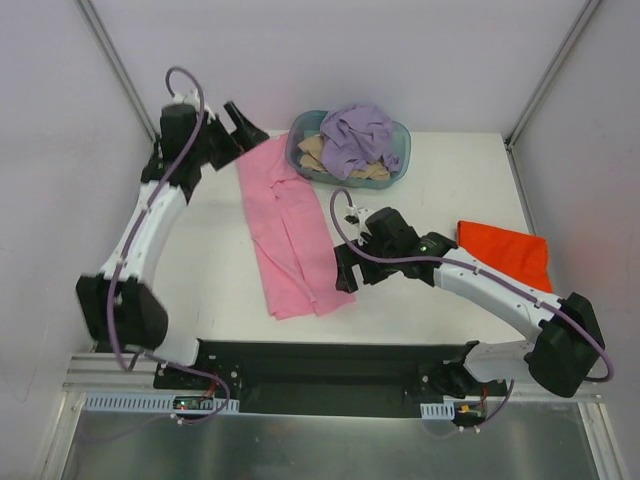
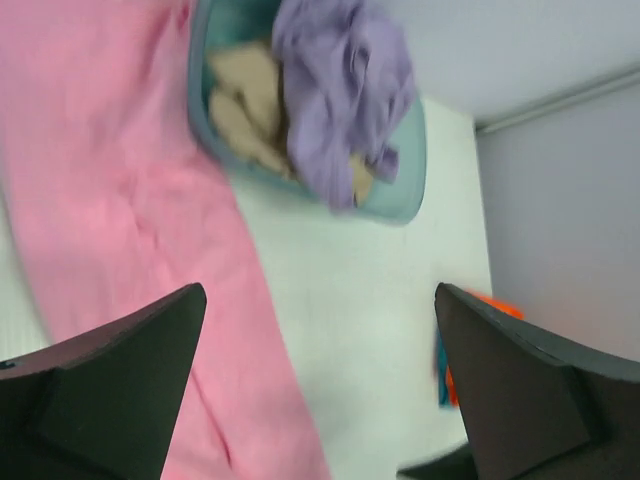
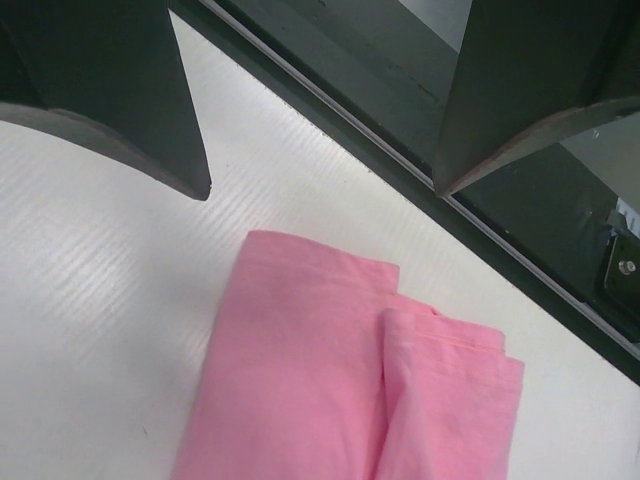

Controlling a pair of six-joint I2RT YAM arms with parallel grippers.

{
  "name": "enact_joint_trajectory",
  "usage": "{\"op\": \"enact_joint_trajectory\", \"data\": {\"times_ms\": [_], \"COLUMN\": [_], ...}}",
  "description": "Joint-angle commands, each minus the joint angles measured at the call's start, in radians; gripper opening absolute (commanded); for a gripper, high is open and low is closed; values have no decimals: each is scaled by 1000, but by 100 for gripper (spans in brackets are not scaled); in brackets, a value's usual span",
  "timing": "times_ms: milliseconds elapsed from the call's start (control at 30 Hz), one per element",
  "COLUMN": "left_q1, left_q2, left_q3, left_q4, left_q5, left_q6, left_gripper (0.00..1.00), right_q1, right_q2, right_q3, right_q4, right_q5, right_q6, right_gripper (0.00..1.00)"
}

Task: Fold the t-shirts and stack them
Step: Rotate the tshirt 90 degrees

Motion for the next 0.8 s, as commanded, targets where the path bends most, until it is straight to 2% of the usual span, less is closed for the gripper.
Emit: {"op": "enact_joint_trajectory", "data": {"times_ms": [0,33,67,133,233,300,400,467,533,633,767], "left_q1": [-171,-218,-256,-357,-491,-552,-663,-713,-723,-723,-723], "left_q2": [-283,-410,-470,-623,-772,-808,-761,-652,-534,-410,-322], "left_q3": [-454,-525,-646,-741,-892,-972,-989,-946,-911,-865,-806], "left_q4": [-110,-116,-145,-188,-262,-273,-273,-271,-279,-282,-288], "left_q5": [-239,-275,-333,-341,-373,-370,-407,-433,-439,-464,-485], "left_q6": [-52,-70,-118,-169,-294,-380,-439,-431,-413,-414,-420], "left_gripper": [99,99,99,98,92,88,86,84,73,65,53], "right_q1": [-12,-15,-25,-30,-35,-39,-44,-44,-44,-45,-44], "right_q2": [-83,-89,-93,-109,-109,-91,-61,-38,-25,-10,-14], "right_q3": [-70,-84,-95,-127,-151,-161,-162,-161,-156,-159,-167], "right_q4": [22,24,18,18,18,13,11,11,11,11,-4], "right_q5": [85,86,86,88,112,134,151,146,134,122,134], "right_q6": [84,89,95,104,112,121,145,156,158,130,106], "right_gripper": [97,97,97,97,97,97,97,98,98,99,97]}}
